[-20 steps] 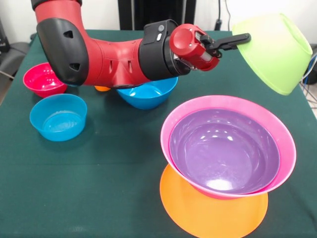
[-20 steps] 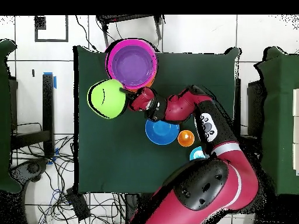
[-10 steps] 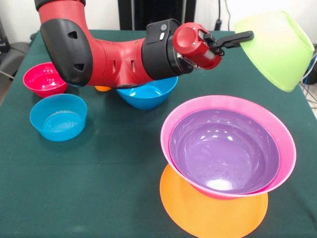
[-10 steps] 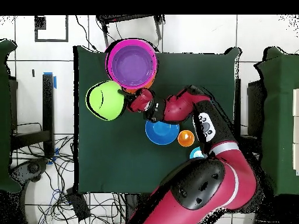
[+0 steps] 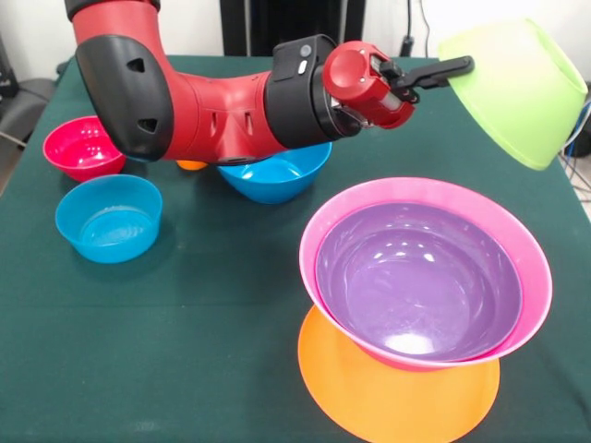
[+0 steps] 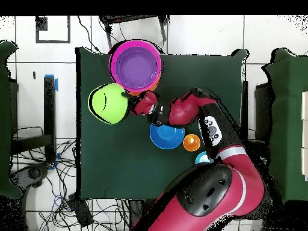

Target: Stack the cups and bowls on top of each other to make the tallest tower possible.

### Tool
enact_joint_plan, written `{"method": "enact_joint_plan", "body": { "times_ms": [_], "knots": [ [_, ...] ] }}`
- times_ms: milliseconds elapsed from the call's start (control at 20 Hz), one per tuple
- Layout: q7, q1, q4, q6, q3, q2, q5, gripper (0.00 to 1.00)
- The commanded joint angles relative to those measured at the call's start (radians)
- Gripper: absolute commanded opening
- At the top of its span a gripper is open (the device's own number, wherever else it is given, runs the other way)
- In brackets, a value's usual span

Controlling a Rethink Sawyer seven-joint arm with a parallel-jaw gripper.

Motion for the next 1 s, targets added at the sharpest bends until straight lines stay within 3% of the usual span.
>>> {"method": "enact_joint_plan", "body": {
  "times_ms": [50,1000],
  "knots": [
    [0.350,-0.013,-0.020,0.092,0.069,0.001,-0.042,0.00],
    [0.356,-0.039,-0.020,0.131,0.111,0.008,-0.036,0.00]
  ]
}}
